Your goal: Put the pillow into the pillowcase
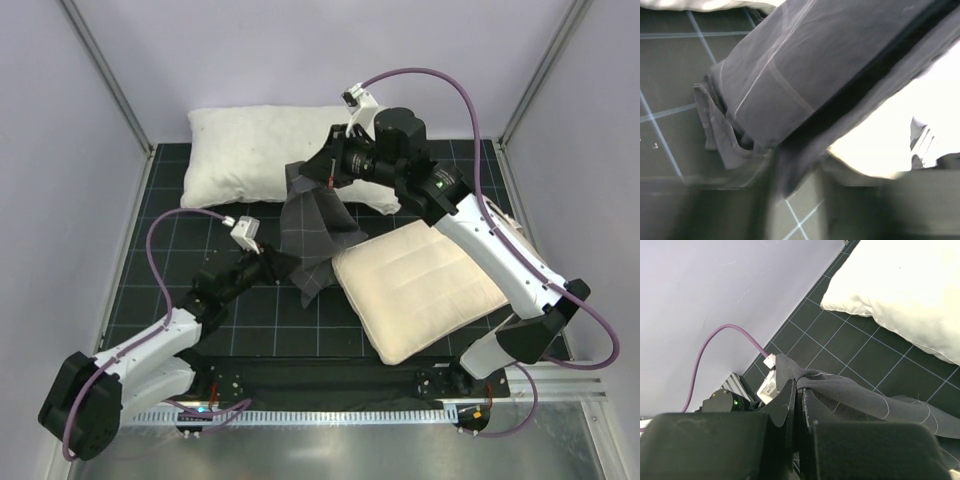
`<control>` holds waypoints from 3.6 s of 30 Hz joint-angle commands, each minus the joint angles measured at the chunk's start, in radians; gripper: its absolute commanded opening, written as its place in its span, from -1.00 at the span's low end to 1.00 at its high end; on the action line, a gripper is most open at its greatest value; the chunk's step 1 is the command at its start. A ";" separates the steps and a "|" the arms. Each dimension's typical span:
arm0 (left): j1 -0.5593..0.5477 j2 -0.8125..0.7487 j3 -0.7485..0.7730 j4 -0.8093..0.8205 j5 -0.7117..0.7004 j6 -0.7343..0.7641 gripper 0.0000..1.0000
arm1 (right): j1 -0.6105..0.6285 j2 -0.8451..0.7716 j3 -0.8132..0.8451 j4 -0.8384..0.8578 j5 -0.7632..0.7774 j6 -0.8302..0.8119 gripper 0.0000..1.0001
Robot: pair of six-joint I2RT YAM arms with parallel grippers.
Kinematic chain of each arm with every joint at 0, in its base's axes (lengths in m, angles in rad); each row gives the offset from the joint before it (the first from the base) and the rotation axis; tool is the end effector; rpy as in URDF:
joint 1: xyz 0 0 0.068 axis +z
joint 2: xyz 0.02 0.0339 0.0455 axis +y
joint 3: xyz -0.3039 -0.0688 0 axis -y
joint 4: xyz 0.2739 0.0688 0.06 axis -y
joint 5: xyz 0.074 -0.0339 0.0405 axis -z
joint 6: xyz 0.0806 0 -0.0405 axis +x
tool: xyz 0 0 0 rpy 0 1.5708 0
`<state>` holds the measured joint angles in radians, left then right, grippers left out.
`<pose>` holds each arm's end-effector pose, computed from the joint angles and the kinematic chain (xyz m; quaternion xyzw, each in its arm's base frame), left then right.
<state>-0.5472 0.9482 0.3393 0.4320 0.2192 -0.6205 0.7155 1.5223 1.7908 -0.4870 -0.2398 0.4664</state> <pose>0.2061 -0.1461 0.2261 0.0422 0.7643 -0.4217 0.4861 0.2909 0.2782 0.5145 -0.1705 0.7591 0.4236 0.4640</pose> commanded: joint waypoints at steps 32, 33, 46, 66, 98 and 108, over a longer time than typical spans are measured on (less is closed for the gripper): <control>-0.020 -0.036 1.891 -1.697 -0.701 0.168 -1.00 | -0.005 -0.143 -0.064 0.539 0.036 0.236 -0.92; -0.022 -0.005 1.908 -1.710 -0.637 0.168 -1.00 | -0.005 -0.151 -0.085 0.556 0.055 0.236 -0.92; -0.020 -0.044 1.301 -1.276 0.189 -0.109 -0.99 | -0.128 -0.240 -0.142 0.337 0.210 0.164 -0.92; -0.338 0.062 0.781 -0.791 0.092 -0.183 -1.00 | -0.481 -0.758 -0.692 0.077 0.442 0.095 -0.92; -0.395 0.034 0.564 -0.838 -0.210 -0.131 0.94 | -0.469 -0.742 -0.872 0.070 0.055 -0.143 0.78; -0.218 -0.111 0.365 -0.911 -0.406 -0.223 0.99 | -0.004 -0.257 -0.703 0.053 0.319 -0.409 0.78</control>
<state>-0.7818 0.8520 0.7326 -0.4488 -0.0986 -0.8021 0.6685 1.1957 1.0058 -0.4637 0.0055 0.1802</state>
